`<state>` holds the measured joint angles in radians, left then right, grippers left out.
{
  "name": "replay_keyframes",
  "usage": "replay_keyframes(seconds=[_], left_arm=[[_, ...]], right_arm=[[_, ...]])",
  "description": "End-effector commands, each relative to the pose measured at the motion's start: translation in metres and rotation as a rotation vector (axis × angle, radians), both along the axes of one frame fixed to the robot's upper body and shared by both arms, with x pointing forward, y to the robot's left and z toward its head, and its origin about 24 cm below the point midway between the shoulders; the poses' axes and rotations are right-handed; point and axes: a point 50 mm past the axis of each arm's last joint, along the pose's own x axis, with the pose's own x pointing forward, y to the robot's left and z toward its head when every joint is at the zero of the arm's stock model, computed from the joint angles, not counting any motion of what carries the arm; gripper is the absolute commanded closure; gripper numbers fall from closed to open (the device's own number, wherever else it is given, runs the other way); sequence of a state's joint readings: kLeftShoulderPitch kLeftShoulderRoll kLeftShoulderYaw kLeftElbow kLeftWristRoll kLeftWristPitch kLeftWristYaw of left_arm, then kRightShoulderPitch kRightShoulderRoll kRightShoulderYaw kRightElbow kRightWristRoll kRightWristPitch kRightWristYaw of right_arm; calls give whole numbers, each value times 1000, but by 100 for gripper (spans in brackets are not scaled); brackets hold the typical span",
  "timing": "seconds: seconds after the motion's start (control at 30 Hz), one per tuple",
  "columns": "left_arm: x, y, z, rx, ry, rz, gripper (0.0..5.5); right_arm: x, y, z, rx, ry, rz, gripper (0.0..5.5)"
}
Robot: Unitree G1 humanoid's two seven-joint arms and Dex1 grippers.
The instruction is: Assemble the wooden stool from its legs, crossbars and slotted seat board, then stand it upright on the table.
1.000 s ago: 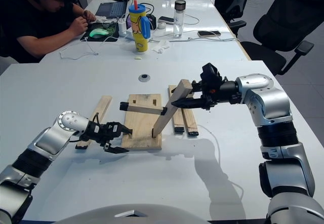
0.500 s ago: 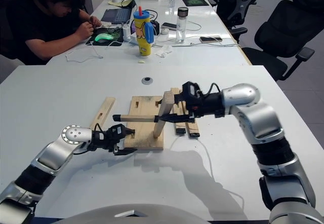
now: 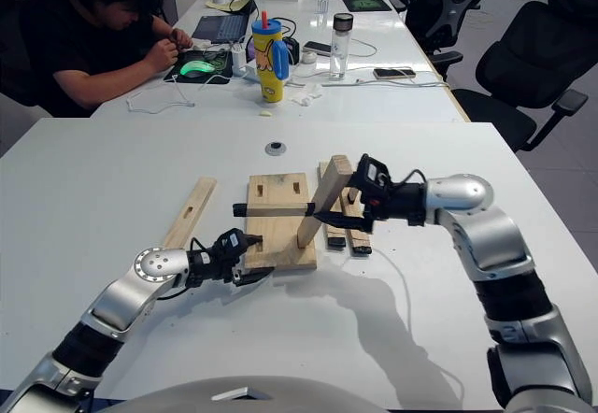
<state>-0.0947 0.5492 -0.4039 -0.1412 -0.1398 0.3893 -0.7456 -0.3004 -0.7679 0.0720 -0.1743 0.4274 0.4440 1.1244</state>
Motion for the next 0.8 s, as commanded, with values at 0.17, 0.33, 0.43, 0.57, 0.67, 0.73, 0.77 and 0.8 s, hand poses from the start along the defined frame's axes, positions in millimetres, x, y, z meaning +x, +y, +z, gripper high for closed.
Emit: replay_keyframes(seconds=[0.17,0.33,0.43,0.57,0.67,0.73,0.77,0.8], left_arm=[[-63,47,-89,306,478,257,178],[-61,50,-95,342,472,302,178],[-59,52,-99,354,468,321,178],[-55,48,-101,352,470,313,178],[-52,46,-101,342,467,314,178],[-51,45,-101,337,468,315,178],[-51,45,-102,335,469,317,178],[-51,44,-102,333,470,319,178]], right_arm=[[-9,-14,51,312,11,-84,195],[-5,4,111,737,-61,-38,244],[0,18,142,956,-140,-38,292],[20,54,129,948,-118,-194,361],[35,80,37,607,89,-498,409],[17,92,-35,317,300,-533,436],[10,92,-50,265,330,-546,457],[7,93,-54,245,343,-544,475]])
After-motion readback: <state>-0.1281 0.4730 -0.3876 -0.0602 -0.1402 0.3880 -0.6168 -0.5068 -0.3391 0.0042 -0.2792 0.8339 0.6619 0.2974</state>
